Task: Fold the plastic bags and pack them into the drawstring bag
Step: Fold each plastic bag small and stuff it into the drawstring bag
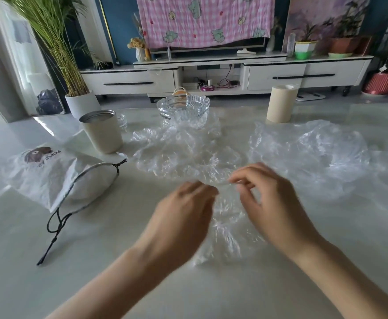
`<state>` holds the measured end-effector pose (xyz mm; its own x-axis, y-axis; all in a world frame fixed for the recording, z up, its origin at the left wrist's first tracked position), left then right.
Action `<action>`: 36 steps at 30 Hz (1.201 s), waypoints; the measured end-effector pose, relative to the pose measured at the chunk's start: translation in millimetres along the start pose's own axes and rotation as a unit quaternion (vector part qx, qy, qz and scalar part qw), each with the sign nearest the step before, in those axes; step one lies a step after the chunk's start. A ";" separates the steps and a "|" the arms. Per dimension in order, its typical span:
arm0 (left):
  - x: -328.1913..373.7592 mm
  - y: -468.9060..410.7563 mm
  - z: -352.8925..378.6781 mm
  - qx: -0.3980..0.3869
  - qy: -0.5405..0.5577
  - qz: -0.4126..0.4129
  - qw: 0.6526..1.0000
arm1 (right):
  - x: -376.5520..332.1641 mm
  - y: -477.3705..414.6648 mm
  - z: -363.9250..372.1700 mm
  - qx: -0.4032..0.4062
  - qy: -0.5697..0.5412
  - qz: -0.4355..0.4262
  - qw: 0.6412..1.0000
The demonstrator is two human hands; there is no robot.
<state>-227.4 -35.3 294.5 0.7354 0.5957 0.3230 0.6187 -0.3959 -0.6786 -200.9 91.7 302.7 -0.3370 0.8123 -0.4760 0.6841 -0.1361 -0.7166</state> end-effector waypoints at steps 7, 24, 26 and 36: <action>-29.9 40.7 49.2 -0.210 -0.110 -0.033 0.971 | 38.3 39.5 59.5 -0.300 0.151 -0.034 0.941; -29.3 37.9 -4.7 -0.034 0.127 -0.031 0.991 | 36.5 39.6 20.1 -0.268 -0.042 0.052 0.961; -30.2 38.7 -4.9 -0.045 0.121 -0.027 0.991 | 40.1 32.3 17.4 -0.205 -0.072 0.089 0.972; -36.1 34.0 -9.4 0.040 0.094 -0.043 0.994 | 47.6 29.2 18.6 -0.203 -0.109 0.128 0.965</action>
<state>-230.4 -76.9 265.9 0.7241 0.4804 0.4949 0.6632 -0.2881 -0.6908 -209.0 115.9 249.6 -0.2219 0.6369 -0.7383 0.9446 -0.0473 -0.3247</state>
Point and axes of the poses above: each hand's wrist, its own y-axis away from the middle knuckle, its own z-axis out of the palm, x = y × z, the point moved 8 cm from there along -y, towards the middle knuckle, and after that the axes turned 14 degrees about x, right-handed, at the moved point
